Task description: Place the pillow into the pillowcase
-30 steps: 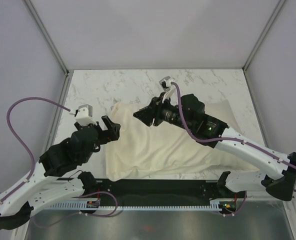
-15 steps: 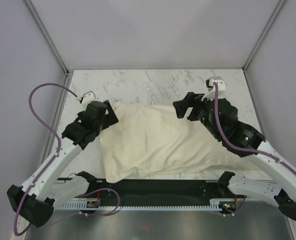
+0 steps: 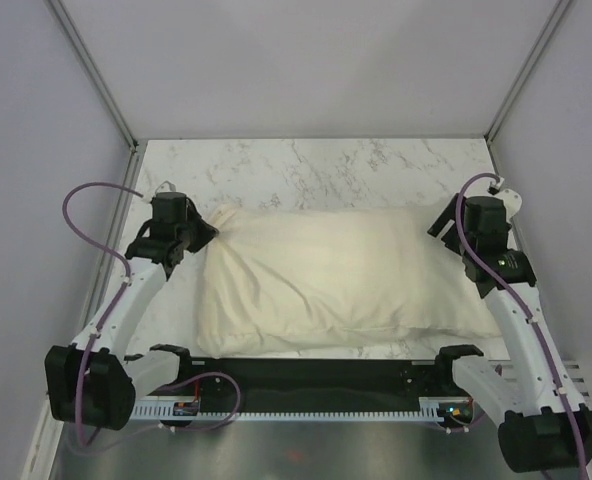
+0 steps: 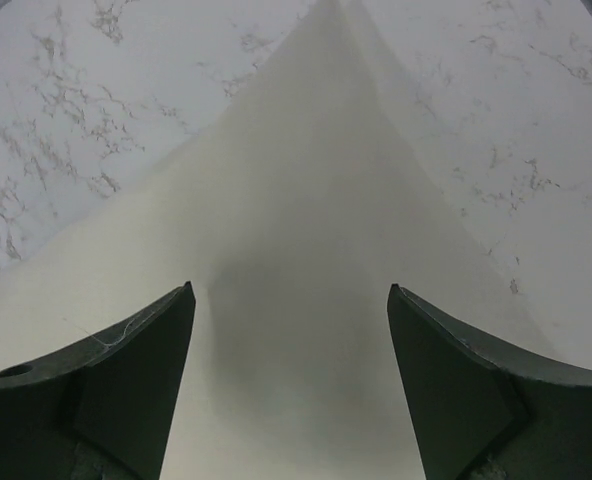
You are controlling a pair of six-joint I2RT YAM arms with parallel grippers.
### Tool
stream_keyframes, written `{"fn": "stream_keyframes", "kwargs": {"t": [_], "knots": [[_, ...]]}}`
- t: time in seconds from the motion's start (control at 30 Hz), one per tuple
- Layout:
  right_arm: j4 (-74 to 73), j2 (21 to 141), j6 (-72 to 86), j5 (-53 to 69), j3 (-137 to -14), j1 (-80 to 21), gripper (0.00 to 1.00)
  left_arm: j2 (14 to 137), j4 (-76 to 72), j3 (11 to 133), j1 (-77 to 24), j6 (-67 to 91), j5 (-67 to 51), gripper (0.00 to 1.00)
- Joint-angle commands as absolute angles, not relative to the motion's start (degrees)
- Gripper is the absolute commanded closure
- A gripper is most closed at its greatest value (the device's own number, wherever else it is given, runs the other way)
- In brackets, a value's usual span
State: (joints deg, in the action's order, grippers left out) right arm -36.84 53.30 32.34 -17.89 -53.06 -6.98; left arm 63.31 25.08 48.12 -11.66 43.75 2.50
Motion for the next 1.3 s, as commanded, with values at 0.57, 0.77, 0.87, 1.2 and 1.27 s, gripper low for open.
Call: {"fn": "stream_keyframes", "kwargs": {"t": [0.57,0.77,0.87,1.2,1.27], "knots": [[-3.69,73.54,42.19,6.41,-46.74,-0.35,0.88,79.18,11.43,54.23,-2.55,49.22,5.89,0.98],[-4.48,79.97,42.36,8.26,-59.93,-0.26,1.00,84.29,12.83,63.36,-2.55,48.17,4.48,0.98],[-6.59,79.63,42.10,6.60,-64.68,-0.35,1.00,84.20,14.41,68.36,-2.64,46.50,4.05,0.98],[-9.31,73.12,43.60,3.07,-57.49,5.18,0.48,79.45,17.48,73.22,-2.99,41.93,4.57,0.80],[-10.28,70.94,43.16,2.29,-55.73,6.41,0.26,78.84,19.76,72.77,-2.99,41.40,3.87,0.46]]}}
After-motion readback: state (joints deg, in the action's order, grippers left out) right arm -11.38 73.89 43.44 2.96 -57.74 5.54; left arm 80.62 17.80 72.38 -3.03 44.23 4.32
